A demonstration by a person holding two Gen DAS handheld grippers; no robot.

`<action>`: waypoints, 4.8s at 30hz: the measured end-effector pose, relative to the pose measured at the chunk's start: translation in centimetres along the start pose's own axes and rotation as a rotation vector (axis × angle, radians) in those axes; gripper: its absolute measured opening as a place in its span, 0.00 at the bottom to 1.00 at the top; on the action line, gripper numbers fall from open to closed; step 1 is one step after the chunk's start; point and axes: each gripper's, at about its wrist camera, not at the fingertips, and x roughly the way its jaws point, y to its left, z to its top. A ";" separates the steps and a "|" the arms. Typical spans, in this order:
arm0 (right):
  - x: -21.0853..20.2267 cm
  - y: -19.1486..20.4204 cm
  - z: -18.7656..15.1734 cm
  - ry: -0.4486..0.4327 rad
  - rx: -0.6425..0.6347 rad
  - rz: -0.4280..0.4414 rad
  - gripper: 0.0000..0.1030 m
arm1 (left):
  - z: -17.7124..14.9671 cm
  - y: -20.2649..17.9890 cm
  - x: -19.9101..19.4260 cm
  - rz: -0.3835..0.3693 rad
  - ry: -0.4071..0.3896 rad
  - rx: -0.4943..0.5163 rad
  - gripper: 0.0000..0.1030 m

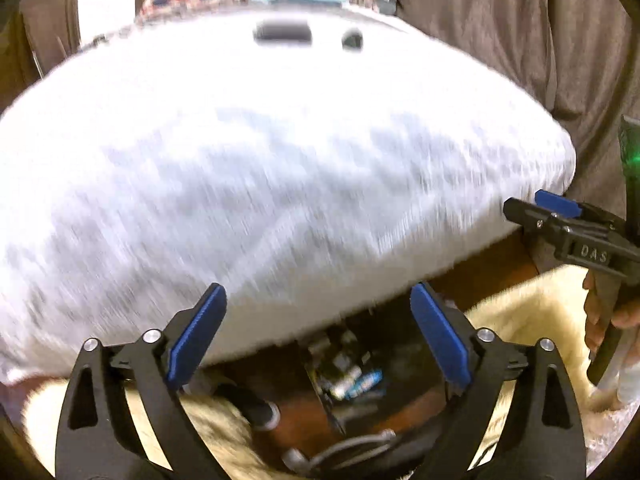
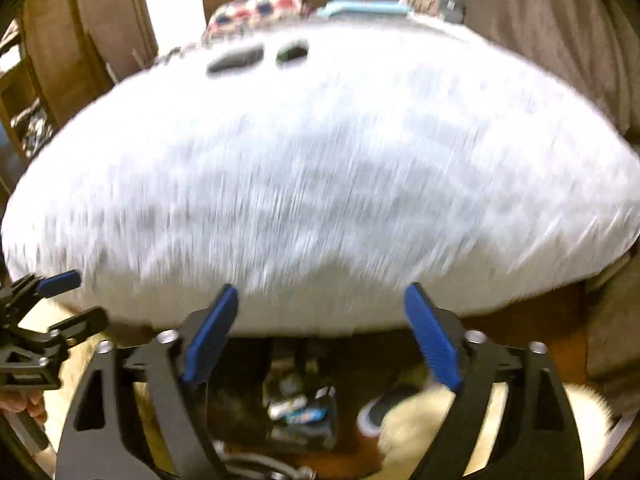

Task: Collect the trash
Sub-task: 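Grasp the black box with the left tool while the right tool grasps the black thread spool, then lower the box and spool into the bin and open both tools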

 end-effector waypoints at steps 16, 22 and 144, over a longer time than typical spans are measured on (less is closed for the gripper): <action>6.8 2.8 16.2 -0.092 0.006 0.023 0.86 | 14.5 4.5 2.4 0.086 -0.107 0.027 0.92; 12.5 4.3 20.8 -0.041 0.052 0.045 0.68 | 17.2 5.6 4.9 0.100 -0.100 0.026 0.92; 10.3 2.7 -11.6 0.398 0.009 0.145 0.51 | -10.1 -4.1 13.2 -0.076 0.429 0.014 0.75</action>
